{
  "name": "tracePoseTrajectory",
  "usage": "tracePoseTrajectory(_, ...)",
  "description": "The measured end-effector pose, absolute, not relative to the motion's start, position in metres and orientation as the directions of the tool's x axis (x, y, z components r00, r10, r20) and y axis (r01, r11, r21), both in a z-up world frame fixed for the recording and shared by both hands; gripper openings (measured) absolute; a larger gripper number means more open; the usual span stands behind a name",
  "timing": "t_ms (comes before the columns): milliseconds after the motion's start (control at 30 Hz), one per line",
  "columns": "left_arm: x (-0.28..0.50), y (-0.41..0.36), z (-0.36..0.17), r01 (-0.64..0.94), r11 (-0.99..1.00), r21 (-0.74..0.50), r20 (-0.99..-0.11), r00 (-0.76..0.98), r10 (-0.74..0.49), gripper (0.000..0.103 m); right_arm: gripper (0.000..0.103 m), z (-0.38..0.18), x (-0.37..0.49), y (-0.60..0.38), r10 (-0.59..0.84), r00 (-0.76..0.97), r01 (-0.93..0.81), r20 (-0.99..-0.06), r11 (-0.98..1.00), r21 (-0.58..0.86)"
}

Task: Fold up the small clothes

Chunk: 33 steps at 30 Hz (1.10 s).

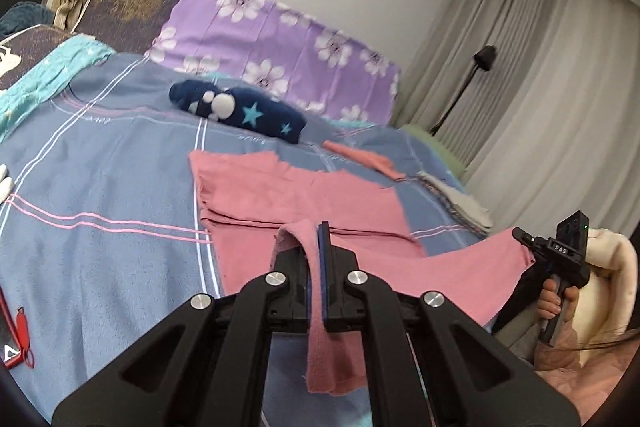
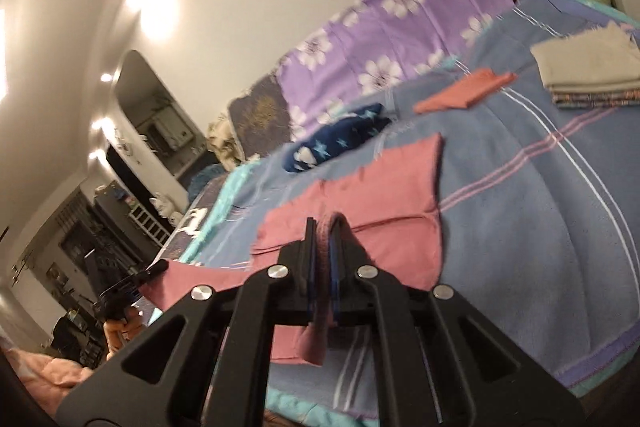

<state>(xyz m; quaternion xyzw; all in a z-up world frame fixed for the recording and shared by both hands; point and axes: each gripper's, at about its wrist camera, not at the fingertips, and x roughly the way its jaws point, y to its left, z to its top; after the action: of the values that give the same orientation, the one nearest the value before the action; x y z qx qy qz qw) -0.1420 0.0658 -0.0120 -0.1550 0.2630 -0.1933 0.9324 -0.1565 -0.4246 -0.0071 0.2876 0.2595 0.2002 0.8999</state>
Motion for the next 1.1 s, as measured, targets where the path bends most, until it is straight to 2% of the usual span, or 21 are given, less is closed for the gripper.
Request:
tracePoseTrajectory(333,-0.057,0.063,-0.003,0.254,0.895,-0.366,-0.473,0.777,-0.415,0.002,0.006,-0.017,-0.054,-0.433,0.486,0.785,-0.147,-0.385,0.749,0.646)
tracePoseTrajectory(433,-0.019,0.067,-0.009,0.220,0.911,-0.349,-0.496,0.781,-0.378,0.003,0.006,-0.028,-0.010,-0.430,0.458,0.777,-0.108,-0.433,0.773,0.625)
tracePoseTrajectory(567,0.037,0.079,-0.045,0.123,0.925,-0.360,-0.576,0.750,-0.324,0.004,0.006,-0.068,0.045,-0.424,0.411,0.724,-0.013,-0.555,0.812,0.584)
tracePoseTrajectory(667,0.070,0.090,-0.092,0.029,0.911,-0.411,-0.654,0.687,-0.316,0.004,0.006,-0.100,0.068,-0.418,0.397,0.669,0.040,-0.628,0.825,0.564)
tracePoseTrajectory(733,0.080,0.093,-0.114,-0.017,0.906,-0.424,-0.688,0.656,-0.310,0.004,0.007,-0.113,0.073,-0.418,0.395,0.652,0.063,-0.647,0.823,0.565)
tracePoseTrajectory(800,0.078,0.094,-0.121,-0.013,0.902,-0.432,-0.680,0.661,-0.317,0.004,0.010,-0.118,0.072,-0.420,0.403,0.650,0.063,-0.644,0.816,0.574)
tracePoseTrajectory(867,0.072,0.096,-0.118,-0.001,0.901,-0.434,-0.673,0.665,-0.324,0.008,0.012,-0.116,0.067,-0.422,0.406,0.649,0.053,-0.644,0.820,0.570)
tracePoseTrajectory(900,0.068,0.098,-0.115,0.004,0.902,-0.432,-0.668,0.670,-0.323,0.013,0.012,-0.113,0.062,-0.423,0.406,0.651,0.046,-0.641,0.823,0.567)
tracePoseTrajectory(933,0.064,0.099,-0.112,0.003,0.904,-0.427,-0.665,0.677,-0.316,0.024,0.014,-0.110,0.057,-0.424,0.410,0.653,0.037,-0.637,0.823,0.567)
tracePoseTrajectory(967,0.059,0.101,-0.110,-0.002,0.908,-0.419,-0.662,0.685,-0.304,0.029,0.020,-0.108,0.054,-0.424,0.415,0.654,0.027,-0.632,0.822,0.568)
tracePoseTrajectory(1033,0.047,0.105,-0.107,0.001,0.909,-0.417,-0.653,0.696,-0.300,0.032,0.028,-0.103,0.042,-0.422,0.428,0.654,-0.005,-0.624,0.828,0.561)
tracePoseTrajectory(1100,0.039,0.106,-0.108,0.008,0.904,-0.428,-0.652,0.689,-0.315,0.032,0.029,-0.102,0.034,-0.416,0.425,0.643,-0.028,-0.637,0.844,0.535)
